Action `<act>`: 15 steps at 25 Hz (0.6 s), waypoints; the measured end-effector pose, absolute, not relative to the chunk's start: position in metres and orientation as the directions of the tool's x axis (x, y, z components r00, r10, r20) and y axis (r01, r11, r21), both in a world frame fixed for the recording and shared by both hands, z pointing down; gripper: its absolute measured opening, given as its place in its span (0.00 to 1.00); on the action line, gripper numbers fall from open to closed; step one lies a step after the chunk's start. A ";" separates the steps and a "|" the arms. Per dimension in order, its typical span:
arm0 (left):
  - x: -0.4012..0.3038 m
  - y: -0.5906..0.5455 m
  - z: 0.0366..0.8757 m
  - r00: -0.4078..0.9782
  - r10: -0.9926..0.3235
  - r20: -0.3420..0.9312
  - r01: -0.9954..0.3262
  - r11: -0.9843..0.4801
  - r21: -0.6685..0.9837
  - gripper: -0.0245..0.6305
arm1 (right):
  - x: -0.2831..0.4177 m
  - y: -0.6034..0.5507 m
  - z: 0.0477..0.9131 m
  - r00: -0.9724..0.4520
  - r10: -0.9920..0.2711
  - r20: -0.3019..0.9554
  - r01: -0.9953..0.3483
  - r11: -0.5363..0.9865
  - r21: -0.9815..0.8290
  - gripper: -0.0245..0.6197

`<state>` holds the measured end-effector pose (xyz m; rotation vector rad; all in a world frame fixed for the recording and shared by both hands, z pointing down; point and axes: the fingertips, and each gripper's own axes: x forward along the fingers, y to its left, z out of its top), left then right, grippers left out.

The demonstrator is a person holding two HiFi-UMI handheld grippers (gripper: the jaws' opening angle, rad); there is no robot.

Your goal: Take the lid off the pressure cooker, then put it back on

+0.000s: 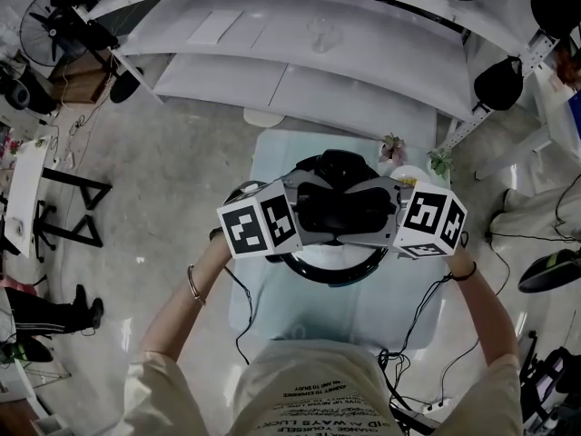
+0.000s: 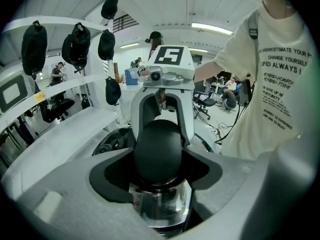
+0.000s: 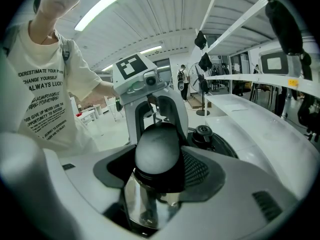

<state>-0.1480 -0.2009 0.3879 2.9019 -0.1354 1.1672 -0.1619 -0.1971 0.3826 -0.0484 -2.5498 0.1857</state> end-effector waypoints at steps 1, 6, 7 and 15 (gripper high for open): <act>-0.148 -0.201 0.388 0.721 -0.077 0.689 -0.084 -0.996 -0.023 0.49 | -0.161 -0.198 0.383 -0.833 0.074 0.548 -0.005 0.990 -0.142 0.47; -0.147 -0.203 0.387 0.736 -0.078 0.672 -0.079 -0.996 -0.029 0.49 | -0.161 -0.199 0.383 -0.834 0.072 0.546 -0.005 0.990 -0.140 0.47; -0.148 -0.203 0.387 0.738 -0.079 0.670 -0.079 -0.996 -0.030 0.49 | -0.162 -0.199 0.383 -0.835 0.072 0.545 -0.006 0.990 -0.139 0.47; -0.150 -0.204 0.386 0.762 -0.136 0.633 -0.149 -0.988 -0.033 0.49 | -0.160 -0.200 0.381 -0.851 0.023 0.524 -0.040 0.993 -0.107 0.47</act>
